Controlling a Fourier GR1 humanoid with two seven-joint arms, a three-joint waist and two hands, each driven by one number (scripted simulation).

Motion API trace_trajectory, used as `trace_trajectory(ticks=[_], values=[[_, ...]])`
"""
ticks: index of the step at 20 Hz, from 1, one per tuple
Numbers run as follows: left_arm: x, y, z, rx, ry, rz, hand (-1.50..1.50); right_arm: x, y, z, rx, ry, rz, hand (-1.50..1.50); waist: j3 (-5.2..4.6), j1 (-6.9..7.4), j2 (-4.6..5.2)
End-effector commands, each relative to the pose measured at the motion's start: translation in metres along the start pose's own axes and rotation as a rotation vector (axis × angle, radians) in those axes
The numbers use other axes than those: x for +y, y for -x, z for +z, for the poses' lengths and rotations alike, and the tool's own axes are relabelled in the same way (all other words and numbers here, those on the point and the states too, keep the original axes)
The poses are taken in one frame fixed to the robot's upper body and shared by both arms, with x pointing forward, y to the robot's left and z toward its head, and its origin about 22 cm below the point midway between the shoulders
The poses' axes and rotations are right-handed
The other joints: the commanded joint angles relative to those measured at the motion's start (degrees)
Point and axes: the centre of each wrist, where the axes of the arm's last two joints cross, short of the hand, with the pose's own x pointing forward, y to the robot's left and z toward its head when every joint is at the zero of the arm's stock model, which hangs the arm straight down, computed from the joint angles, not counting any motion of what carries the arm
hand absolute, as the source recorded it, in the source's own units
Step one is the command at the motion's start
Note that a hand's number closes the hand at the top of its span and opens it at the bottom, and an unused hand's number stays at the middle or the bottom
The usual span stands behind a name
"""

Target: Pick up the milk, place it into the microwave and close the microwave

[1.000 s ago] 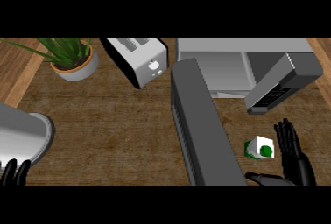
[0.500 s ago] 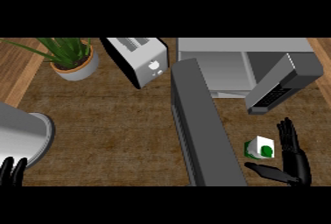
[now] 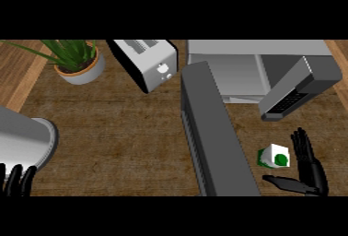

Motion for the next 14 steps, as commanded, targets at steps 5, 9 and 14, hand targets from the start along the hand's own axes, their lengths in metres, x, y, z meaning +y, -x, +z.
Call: trace_trajectory(ticks=[5,9,14], values=[[0.005,-0.007,0.0,0.008,-0.004,-0.003,-1.5,0.01,0.004,0.0,-0.039,-0.296,-0.289,-1.5,0.05,0.07,-0.04],[0.008,0.001,0.003,0.021,0.0,0.011,-1.5,0.026,-0.003,-0.017,-0.154,-0.212,-0.211,1.5,-0.05,-0.23,-0.14],[0.014,0.015,0.003,0.012,-0.022,0.028,-1.5,0.036,-0.005,-0.016,-0.231,-0.052,-0.046,1.5,-0.09,-0.48,-0.16]])
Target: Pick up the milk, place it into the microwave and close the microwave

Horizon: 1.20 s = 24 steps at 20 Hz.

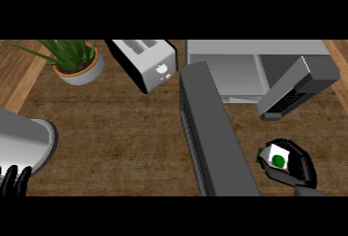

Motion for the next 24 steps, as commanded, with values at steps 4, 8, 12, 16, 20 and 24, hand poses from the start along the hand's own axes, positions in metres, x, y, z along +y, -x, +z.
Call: trace_trajectory(ticks=[4,8,12,16,20,24], values=[[0.0,-0.007,-0.004,-0.001,0.007,0.013,-1.5,0.002,-0.014,-0.046,-0.146,0.015,-0.098,1.5,0.01,0.21,0.06],[0.007,-0.005,0.001,-0.009,0.023,0.023,-1.5,-0.031,-0.028,-0.071,-0.149,-0.067,-0.113,1.5,0.09,1.41,0.31],[0.008,0.005,0.003,0.024,0.023,0.031,-1.5,-0.021,-0.03,-0.079,-0.187,-0.132,-0.142,1.5,0.04,0.75,0.18],[0.001,-0.003,0.007,0.011,0.007,0.03,-1.5,-0.007,-0.042,-0.095,-0.185,-0.209,-0.215,1.5,-0.05,0.05,-0.22],[0.0,0.001,-0.005,0.003,-0.002,0.028,-1.5,-0.01,-0.051,-0.092,-0.209,-0.256,-0.229,1.5,-0.05,-0.78,-0.15],[-0.005,0.005,0.007,0.019,-0.011,0.043,-1.5,0.039,-0.073,-0.115,-0.241,-0.26,-0.146,1.5,-0.08,-0.44,-0.22]])
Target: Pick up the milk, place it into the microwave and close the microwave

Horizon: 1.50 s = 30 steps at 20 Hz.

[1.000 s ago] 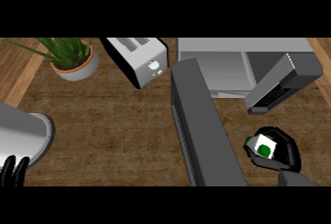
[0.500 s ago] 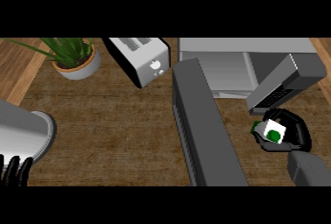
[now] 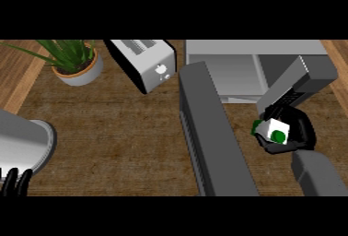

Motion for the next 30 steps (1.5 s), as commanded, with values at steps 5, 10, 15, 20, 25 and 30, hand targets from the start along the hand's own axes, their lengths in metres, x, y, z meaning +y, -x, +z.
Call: trace_trajectory(ticks=[5,10,15,20,25,30], values=[[0.01,0.004,-0.002,0.017,-0.016,0.003,-1.5,0.041,-0.035,-0.062,-0.033,-0.059,0.078,1.5,-0.01,0.16,0.09],[0.013,0.004,-0.003,0.002,-0.019,-0.008,-1.5,0.065,-0.037,-0.111,-0.006,-0.044,0.118,1.5,0.02,0.8,0.26],[0.023,-0.003,-0.008,0.0,0.005,-0.003,-1.5,0.082,-0.031,-0.146,0.048,-0.058,0.137,1.5,0.05,1.52,0.56],[0.029,0.007,-0.01,-0.006,0.016,-0.009,-1.5,0.075,-0.011,-0.141,0.043,-0.065,0.143,1.5,0.09,2.18,0.93],[0.021,0.007,-0.021,-0.001,0.039,0.008,-1.5,0.098,-0.023,-0.173,0.026,-0.065,0.198,1.5,0.16,3.57,1.72],[0.023,0.004,-0.022,-0.021,0.068,0.02,-1.5,0.083,-0.031,-0.183,0.011,-0.038,0.251,1.5,0.16,4.38,2.0]])
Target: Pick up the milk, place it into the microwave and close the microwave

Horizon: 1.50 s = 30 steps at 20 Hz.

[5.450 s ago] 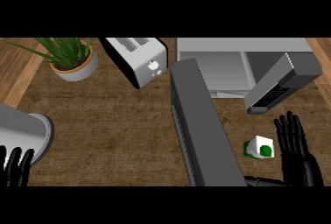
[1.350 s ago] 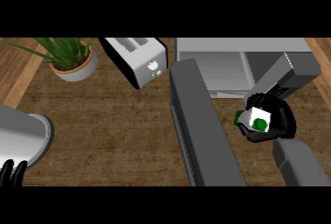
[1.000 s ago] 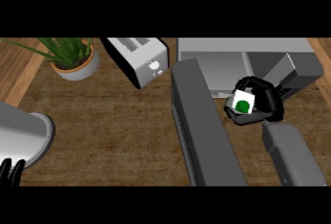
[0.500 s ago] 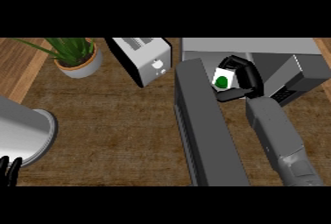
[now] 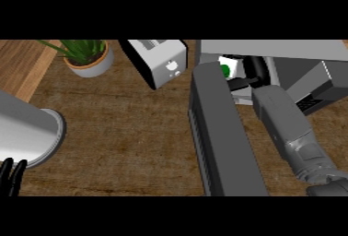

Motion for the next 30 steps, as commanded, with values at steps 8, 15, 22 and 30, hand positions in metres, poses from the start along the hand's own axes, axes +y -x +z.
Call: trace_trajectory(ticks=[8,15,22,30], values=[[-0.001,0.002,-0.015,-0.012,0.064,0.005,-1.5,-0.006,-0.022,-0.029,-0.014,0.055,0.181,1.5,0.05,2.71,1.38],[-0.006,0.007,-0.019,-0.023,0.066,0.003,-1.5,-0.013,-0.029,-0.037,0.075,0.278,0.211,1.5,0.08,4.59,2.44],[-0.01,0.008,-0.026,-0.018,0.104,-0.036,-1.5,-0.016,-0.026,-0.034,0.0,0.331,0.526,-1.5,-0.03,6.24,3.33],[-0.013,0.008,-0.034,-0.01,0.14,-0.058,-1.5,-0.013,-0.029,-0.037,-0.002,0.362,0.604,-1.5,0.15,7.29,3.81]])
